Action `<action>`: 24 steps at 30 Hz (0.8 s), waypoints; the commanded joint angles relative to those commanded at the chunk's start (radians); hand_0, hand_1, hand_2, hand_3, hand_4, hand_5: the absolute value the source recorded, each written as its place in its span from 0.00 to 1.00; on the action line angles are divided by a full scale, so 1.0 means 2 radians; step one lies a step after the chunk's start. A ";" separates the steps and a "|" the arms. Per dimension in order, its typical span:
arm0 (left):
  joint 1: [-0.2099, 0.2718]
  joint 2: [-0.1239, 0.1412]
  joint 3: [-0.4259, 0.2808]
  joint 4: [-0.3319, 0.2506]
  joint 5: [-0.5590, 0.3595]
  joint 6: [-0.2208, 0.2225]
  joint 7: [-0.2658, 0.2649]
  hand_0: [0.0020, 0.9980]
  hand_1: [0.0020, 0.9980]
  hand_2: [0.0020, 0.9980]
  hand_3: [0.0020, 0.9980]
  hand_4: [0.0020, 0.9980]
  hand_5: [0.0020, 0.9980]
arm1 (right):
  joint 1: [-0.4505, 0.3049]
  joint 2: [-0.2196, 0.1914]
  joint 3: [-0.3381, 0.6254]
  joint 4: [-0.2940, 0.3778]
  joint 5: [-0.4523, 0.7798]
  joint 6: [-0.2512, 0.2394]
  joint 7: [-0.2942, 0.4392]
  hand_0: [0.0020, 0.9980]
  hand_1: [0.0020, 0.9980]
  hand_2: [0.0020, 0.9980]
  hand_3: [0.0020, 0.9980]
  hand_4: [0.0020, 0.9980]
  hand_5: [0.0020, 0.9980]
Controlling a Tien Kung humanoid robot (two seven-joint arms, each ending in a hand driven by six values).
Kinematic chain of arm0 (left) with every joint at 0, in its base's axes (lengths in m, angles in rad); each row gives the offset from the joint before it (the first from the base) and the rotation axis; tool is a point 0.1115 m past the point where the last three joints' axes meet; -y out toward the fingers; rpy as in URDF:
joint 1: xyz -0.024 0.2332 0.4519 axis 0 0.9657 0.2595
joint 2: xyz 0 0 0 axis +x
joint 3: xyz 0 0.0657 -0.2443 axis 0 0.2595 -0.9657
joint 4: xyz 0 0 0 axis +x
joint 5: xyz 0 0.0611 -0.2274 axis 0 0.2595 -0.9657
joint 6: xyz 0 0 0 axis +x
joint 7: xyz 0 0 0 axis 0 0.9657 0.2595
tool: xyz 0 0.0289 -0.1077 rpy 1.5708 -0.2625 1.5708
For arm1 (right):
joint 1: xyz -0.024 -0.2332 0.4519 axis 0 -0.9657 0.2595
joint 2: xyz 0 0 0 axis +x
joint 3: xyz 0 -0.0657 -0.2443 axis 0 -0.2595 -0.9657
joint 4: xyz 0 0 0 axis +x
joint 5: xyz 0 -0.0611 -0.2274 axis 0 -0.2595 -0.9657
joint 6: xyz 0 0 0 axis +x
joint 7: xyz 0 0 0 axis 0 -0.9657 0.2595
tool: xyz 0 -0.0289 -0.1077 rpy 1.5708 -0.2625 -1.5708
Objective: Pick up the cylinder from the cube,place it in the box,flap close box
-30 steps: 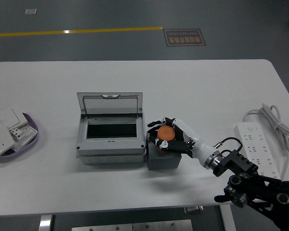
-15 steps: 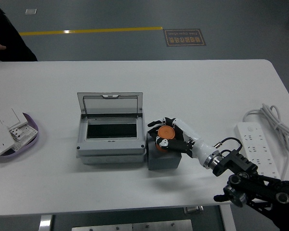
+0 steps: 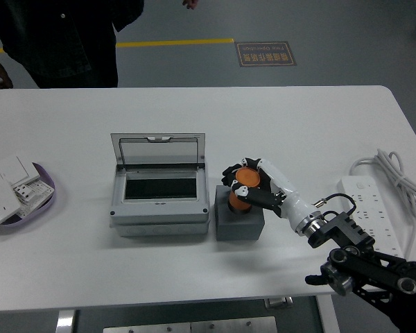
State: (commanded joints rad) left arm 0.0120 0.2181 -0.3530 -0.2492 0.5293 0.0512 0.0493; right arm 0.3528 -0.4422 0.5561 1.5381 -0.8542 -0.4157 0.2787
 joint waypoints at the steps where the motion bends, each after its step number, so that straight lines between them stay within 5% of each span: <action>1: 0.000 0.000 0.000 0.000 0.000 0.000 0.000 0.59 0.62 0.61 0.63 0.67 0.22 | 0.003 0.003 0.002 0.005 -0.009 -0.008 -0.005 0.52 0.47 0.42 0.28 0.00 0.00; 8: 0.002 0.000 0.002 0.000 -0.003 0.000 0.000 0.59 0.62 0.61 0.63 0.68 0.22 | 0.057 0.046 -0.013 0.029 -0.109 -0.033 -0.077 0.46 0.46 0.41 0.25 0.00 0.00; 11: 0.001 0.001 0.004 0.000 -0.004 0.000 0.000 0.59 0.62 0.61 0.63 0.68 0.22 | 0.089 0.072 -0.029 0.029 -0.154 -0.022 -0.117 0.46 0.46 0.41 0.25 0.00 0.00; 12: 0.000 0.002 0.005 0.000 -0.004 -0.001 0.000 0.59 0.62 0.61 0.63 0.68 0.23 | 0.098 0.079 -0.035 0.028 -0.167 -0.019 -0.130 0.25 0.31 0.34 0.22 0.00 0.00; 17: -0.001 0.004 0.010 0.000 -0.006 -0.001 0.000 0.59 0.62 0.61 0.63 0.68 0.23 | 0.148 0.106 -0.067 0.021 -0.228 0.002 -0.199 0.25 0.31 0.34 0.22 0.00 0.00; 18: -0.002 0.004 0.011 0.000 -0.007 -0.001 0.000 0.59 0.62 0.61 0.63 0.68 0.24 | 0.157 0.111 -0.073 0.019 -0.241 0.006 -0.215 0.13 0.26 0.34 0.23 0.00 0.00; 23: -0.002 0.005 0.015 0.000 -0.009 -0.001 0.000 0.59 0.62 0.61 0.63 0.68 0.24 | 0.184 0.128 -0.090 0.011 -0.306 0.041 -0.284 0.13 0.26 0.34 0.23 0.00 0.00; 24: -0.002 0.005 0.016 0.000 -0.010 -0.001 0.000 0.59 0.62 0.61 0.63 0.68 0.24 | 0.187 0.130 -0.092 0.010 -0.320 0.049 -0.297 0.07 0.25 0.34 0.22 0.00 0.00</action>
State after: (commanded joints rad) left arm 0.0074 0.2282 -0.3216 -0.2495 0.5096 0.0486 0.0500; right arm 0.7266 -0.1813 0.3729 1.5572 -1.4949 -0.3185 -0.3147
